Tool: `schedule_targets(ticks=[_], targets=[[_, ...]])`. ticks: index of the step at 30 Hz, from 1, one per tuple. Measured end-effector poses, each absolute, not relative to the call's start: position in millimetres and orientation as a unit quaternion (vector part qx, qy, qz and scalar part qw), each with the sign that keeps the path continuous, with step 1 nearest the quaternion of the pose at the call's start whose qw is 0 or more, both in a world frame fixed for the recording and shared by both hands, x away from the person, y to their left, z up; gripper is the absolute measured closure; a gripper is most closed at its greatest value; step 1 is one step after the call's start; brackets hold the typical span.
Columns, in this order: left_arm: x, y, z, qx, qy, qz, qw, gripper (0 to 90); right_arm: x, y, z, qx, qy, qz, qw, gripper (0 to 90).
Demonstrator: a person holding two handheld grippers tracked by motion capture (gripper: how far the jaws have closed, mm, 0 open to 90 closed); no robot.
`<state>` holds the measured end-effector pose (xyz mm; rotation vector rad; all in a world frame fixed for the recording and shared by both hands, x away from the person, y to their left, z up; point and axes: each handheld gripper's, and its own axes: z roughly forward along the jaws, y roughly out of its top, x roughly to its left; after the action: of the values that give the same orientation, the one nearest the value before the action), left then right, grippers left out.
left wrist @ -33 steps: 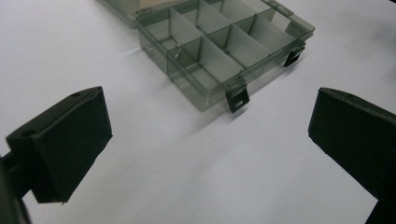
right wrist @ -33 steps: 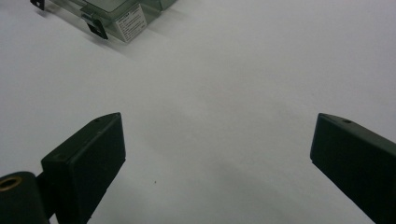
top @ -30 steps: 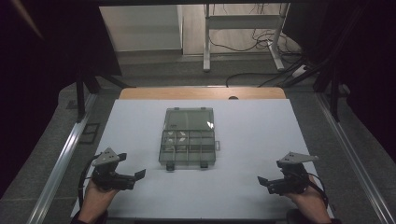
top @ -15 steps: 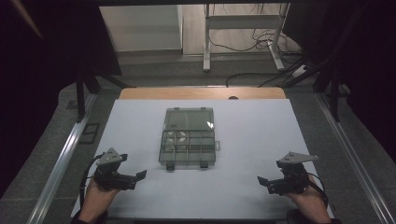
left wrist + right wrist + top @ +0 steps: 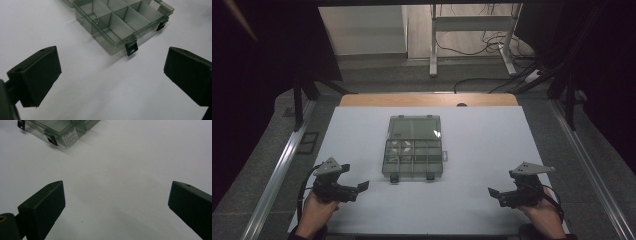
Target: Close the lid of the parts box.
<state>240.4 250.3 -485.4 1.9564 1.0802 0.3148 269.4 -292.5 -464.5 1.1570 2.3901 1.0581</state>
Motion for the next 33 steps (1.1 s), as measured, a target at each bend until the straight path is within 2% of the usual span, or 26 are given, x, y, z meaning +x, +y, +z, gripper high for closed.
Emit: schedule_targets(ticks=[14, 23, 33], targets=[[256.3, 244.0, -489.9, 0.806, 0.405, 0.138, 0.41, 1.2, 278.7, -282.6, -460.4, 0.397, 0.825, 0.369, 0.158, 0.0], [269.1, 240.9, -491.9, 0.81, 0.397, 0.121, 0.415, 1.0, 288.7, -264.9, -456.8, 0.376, 0.836, 0.374, 0.14, 0.0], [291.6, 232.9, -485.7, 0.815, 0.393, 0.105, 0.413, 1.0, 304.1, -253.5, -450.9, 0.374, 0.832, 0.384, 0.142, 0.0]])
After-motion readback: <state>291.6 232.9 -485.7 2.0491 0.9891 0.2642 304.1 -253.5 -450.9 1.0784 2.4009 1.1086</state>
